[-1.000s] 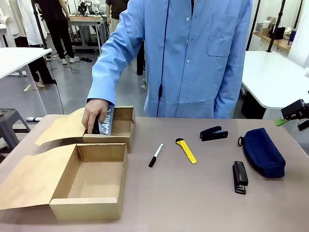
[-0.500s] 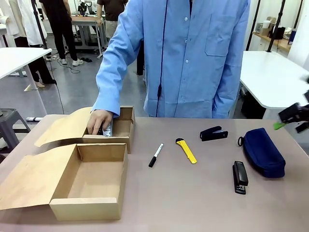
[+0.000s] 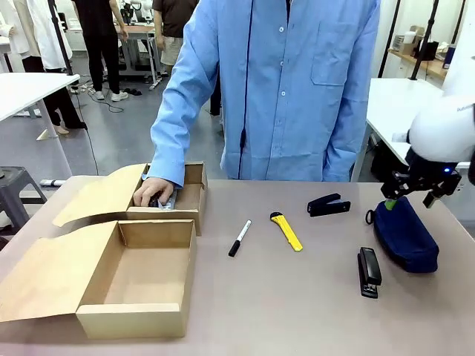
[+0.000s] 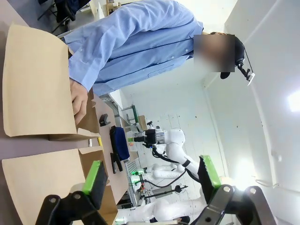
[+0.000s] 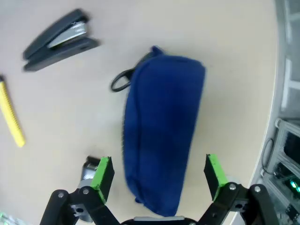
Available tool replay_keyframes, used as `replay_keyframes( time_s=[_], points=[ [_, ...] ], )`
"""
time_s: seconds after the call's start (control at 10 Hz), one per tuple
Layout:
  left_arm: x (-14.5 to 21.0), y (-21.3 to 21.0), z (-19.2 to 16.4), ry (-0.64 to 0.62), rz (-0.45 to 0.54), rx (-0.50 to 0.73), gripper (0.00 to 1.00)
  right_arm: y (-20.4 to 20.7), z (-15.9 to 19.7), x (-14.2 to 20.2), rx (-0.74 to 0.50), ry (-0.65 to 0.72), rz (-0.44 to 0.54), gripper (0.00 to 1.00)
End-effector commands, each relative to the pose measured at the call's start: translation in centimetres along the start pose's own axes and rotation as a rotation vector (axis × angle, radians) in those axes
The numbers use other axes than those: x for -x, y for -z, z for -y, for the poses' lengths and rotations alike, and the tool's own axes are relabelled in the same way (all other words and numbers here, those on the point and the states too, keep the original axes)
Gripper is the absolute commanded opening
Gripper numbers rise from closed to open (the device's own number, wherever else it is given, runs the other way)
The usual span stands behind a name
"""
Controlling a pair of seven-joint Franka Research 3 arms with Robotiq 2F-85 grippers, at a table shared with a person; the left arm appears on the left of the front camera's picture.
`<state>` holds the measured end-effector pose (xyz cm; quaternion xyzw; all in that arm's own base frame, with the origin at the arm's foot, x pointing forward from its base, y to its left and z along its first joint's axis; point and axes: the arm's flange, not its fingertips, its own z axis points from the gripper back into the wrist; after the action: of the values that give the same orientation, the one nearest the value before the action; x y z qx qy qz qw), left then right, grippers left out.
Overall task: Place items inside the box.
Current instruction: Pick up a Pencil pouch or Stapler and place it inside the Mailer Box closest to the robot.
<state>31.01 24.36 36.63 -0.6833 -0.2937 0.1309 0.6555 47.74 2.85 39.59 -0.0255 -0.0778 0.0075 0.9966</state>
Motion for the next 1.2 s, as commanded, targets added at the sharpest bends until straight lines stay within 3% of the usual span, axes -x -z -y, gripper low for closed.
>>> replay_keyframes(
  time_s=[0.0,0.2,0.5,1.1],
  points=[
    [0.1,0.0,0.2,0.011,-0.003,0.016,1.00,-0.1,-0.5,-0.6,0.054,0.058,-0.060,1.00],
    [0.1,0.0,0.2,0.011,-0.003,0.016,1.00,1.2,0.5,-0.5,0.038,0.124,-0.096,1.00],
    [0.1,0.0,0.2,0.011,-0.003,0.016,1.00,2.3,0.9,-0.4,-0.009,0.118,-0.090,1.00],
    [0.1,0.0,0.2,0.011,-0.003,0.016,1.00,8.6,0.4,-1.1,-0.069,0.141,-0.140,1.00]
  ],
)
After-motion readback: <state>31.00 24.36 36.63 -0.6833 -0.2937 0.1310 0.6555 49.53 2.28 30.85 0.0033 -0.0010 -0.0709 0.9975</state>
